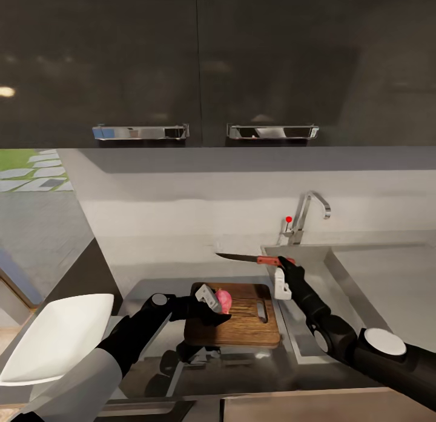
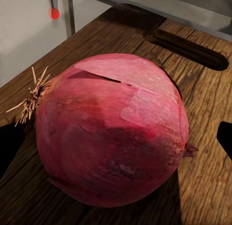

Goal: In the kitchen, take the Vidalia onion out of the sink, dice it on the chopping board with the paring knife, put the diced onion into the bowl on the countertop, then place both the paring knife and the chopping board into the sink.

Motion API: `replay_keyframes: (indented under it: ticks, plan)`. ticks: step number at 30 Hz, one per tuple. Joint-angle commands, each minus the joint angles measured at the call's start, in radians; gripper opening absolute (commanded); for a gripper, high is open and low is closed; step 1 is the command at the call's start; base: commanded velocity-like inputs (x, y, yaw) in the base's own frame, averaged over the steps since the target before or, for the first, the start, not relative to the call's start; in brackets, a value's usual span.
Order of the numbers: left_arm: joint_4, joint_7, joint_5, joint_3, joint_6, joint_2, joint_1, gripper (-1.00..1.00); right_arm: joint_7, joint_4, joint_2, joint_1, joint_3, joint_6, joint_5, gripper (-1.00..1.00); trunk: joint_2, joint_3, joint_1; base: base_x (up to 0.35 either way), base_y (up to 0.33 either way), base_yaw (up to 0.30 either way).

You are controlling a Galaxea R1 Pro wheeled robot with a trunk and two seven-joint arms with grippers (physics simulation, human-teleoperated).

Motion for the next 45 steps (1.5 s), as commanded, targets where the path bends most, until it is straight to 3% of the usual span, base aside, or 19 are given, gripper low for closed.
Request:
replay_keyframes:
  ticks: [1,6,24,32,45]
  plan:
    - [-0.002,-0.002,0.0,-0.001,0.007,0.001,-0.001,1.0,-0.004,0.006,-0.001,-0.003,0.008,0.008,0.006,-1.0,-0.002,-0.002,0.001,0.0,0.0,0.0]
    - [-0.002,-0.002,0.0,-0.001,0.007,0.001,-0.001,1.0,-0.011,0.025,-0.001,-0.003,0.038,0.008,0.006,-1.0,-0.002,-0.002,0.001,0.0,0.0,0.0]
    - [-0.002,-0.003,0.0,-0.001,0.007,0.004,-0.001,1.0,-0.05,0.061,0.001,-0.003,0.082,0.008,0.006,-1.0,-0.002,-0.002,0.001,0.0,0.0,0.0]
    - [-0.002,-0.004,0.0,-0.001,0.007,0.007,-0.001,1.0,-0.093,0.066,0.001,-0.003,0.091,0.008,0.006,-1.0,-0.002,-0.002,0.001,0.0,0.0,0.0]
    - [-0.002,-0.005,0.0,-0.001,0.007,0.008,-0.001,1.0,-0.098,0.075,0.002,-0.003,0.097,0.008,0.006,-1.0,-0.002,-0.002,0.001,0.0,0.0,0.0]
